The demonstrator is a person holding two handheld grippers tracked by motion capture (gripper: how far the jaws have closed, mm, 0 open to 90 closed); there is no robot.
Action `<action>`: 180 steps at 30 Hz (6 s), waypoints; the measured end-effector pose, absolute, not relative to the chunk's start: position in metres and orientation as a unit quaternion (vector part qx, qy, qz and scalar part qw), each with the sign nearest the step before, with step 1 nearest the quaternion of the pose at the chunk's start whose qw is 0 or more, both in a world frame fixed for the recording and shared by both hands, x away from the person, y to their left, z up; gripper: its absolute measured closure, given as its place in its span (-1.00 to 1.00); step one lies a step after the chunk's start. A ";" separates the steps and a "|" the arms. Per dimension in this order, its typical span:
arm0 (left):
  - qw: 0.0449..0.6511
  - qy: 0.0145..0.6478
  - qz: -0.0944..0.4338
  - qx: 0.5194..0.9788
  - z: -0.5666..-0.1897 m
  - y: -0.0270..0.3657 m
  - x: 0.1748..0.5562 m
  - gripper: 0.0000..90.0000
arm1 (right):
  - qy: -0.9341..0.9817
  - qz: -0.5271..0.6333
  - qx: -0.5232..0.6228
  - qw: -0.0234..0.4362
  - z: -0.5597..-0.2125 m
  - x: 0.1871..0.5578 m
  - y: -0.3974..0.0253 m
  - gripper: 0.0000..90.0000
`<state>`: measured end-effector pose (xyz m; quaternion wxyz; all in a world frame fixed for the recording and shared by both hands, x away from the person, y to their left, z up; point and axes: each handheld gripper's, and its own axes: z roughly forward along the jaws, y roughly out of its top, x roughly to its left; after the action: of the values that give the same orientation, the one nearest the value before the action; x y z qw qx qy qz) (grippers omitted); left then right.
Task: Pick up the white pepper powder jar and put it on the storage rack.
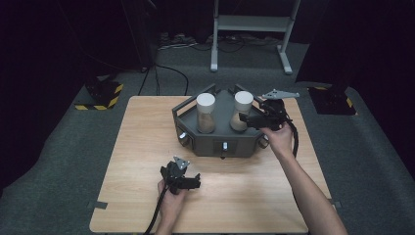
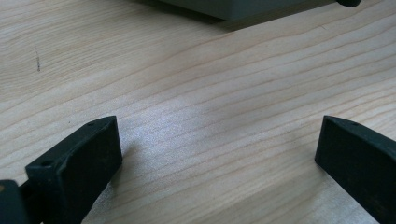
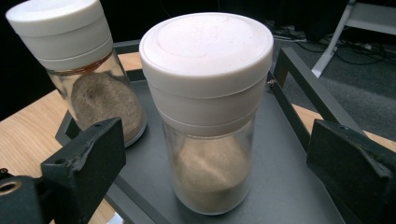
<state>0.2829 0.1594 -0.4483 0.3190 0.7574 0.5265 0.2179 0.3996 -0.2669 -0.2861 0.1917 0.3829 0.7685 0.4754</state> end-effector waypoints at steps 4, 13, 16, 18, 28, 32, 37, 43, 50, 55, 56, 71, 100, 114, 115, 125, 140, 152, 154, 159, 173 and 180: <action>0.319 0.526 0.218 0.757 -0.448 0.159 0.283 -0.99 | 0.763 0.482 0.385 0.196 -0.289 0.394 -0.273 -0.87; 0.319 0.526 0.218 0.757 -0.448 0.159 0.283 -0.99 | 0.759 0.488 0.382 0.197 -0.293 0.385 -0.286 -0.86; 0.319 0.526 0.218 0.757 -0.448 0.159 0.283 -0.98 | 0.755 0.495 0.383 0.194 -0.295 0.381 -0.292 -0.86; 0.319 0.526 0.218 0.757 -0.448 0.159 0.283 -0.99 | 0.755 0.497 0.383 0.192 -0.296 0.380 -0.294 -0.86; 0.319 0.526 0.219 0.758 -0.448 0.159 0.283 -0.99 | 0.751 0.496 0.391 0.193 -0.304 0.370 -0.311 -0.85; 0.319 0.526 0.219 0.757 -0.448 0.159 0.283 -0.99 | 0.748 0.495 0.391 0.205 -0.308 0.363 -0.314 -0.82; 0.319 0.526 0.219 0.758 -0.448 0.159 0.283 -0.99 | 0.749 0.493 0.393 0.204 -0.312 0.359 -0.321 -0.82; 0.319 0.526 0.219 0.758 -0.448 0.159 0.283 -0.98 | 0.750 0.491 0.394 0.203 -0.317 0.355 -0.327 -0.82; 0.319 0.526 0.219 0.758 -0.448 0.159 0.283 -0.99 | 0.751 0.487 0.396 0.205 -0.326 0.351 -0.331 -0.82; 0.319 0.526 0.219 0.758 -0.448 0.159 0.283 -0.99 | 0.754 0.478 0.398 0.212 -0.331 0.345 -0.333 -0.82; 0.319 0.526 0.219 0.757 -0.448 0.159 0.283 -0.99 | 0.754 0.476 0.398 0.214 -0.332 0.344 -0.335 -0.82; 0.319 0.526 0.219 0.757 -0.448 0.159 0.283 -0.98 | 0.735 0.480 0.439 0.194 -0.371 0.331 -0.354 -0.82; 0.318 0.527 0.220 0.757 -0.448 0.159 0.283 -0.98 | 0.762 0.411 0.465 0.184 -0.422 0.314 -0.344 -0.81; 0.318 0.527 0.220 0.757 -0.448 0.158 0.282 -0.98 | 0.781 0.352 0.475 0.203 -0.440 0.307 -0.326 -0.82; 0.318 0.527 0.220 0.757 -0.448 0.158 0.282 -0.98 | 0.780 0.350 0.479 0.201 -0.441 0.308 -0.326 -0.82; 0.317 0.528 0.221 0.756 -0.448 0.158 0.282 -0.98 | 0.782 0.334 0.480 0.216 -0.445 0.305 -0.320 -0.83; 0.317 0.530 0.222 0.755 -0.449 0.157 0.282 -0.98 | 0.780 0.333 0.483 0.217 -0.445 0.304 -0.318 -0.83; 0.317 0.530 0.222 0.755 -0.449 0.157 0.282 -0.98 | 0.779 0.333 0.484 0.218 -0.445 0.304 -0.318 -0.83; 0.317 0.530 0.222 0.755 -0.449 0.157 0.282 -0.99 | 0.779 0.333 0.484 0.218 -0.445 0.304 -0.318 -0.83; 0.317 0.530 0.222 0.755 -0.449 0.157 0.282 -0.98 | 0.780 0.333 0.484 0.218 -0.445 0.304 -0.318 -0.83; 0.317 0.530 0.222 0.754 -0.449 0.157 0.282 -0.98 | 0.779 0.333 0.484 0.218 -0.445 0.304 -0.318 -0.83; 0.317 0.530 0.222 0.754 -0.449 0.157 0.282 -0.99 | 0.779 0.333 0.484 0.217 -0.445 0.304 -0.318 -0.83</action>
<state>0.2816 0.1565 -0.4486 0.3169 0.7544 0.5300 0.2224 0.3037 -0.3179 -0.4448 0.2174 0.4843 0.7794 0.3329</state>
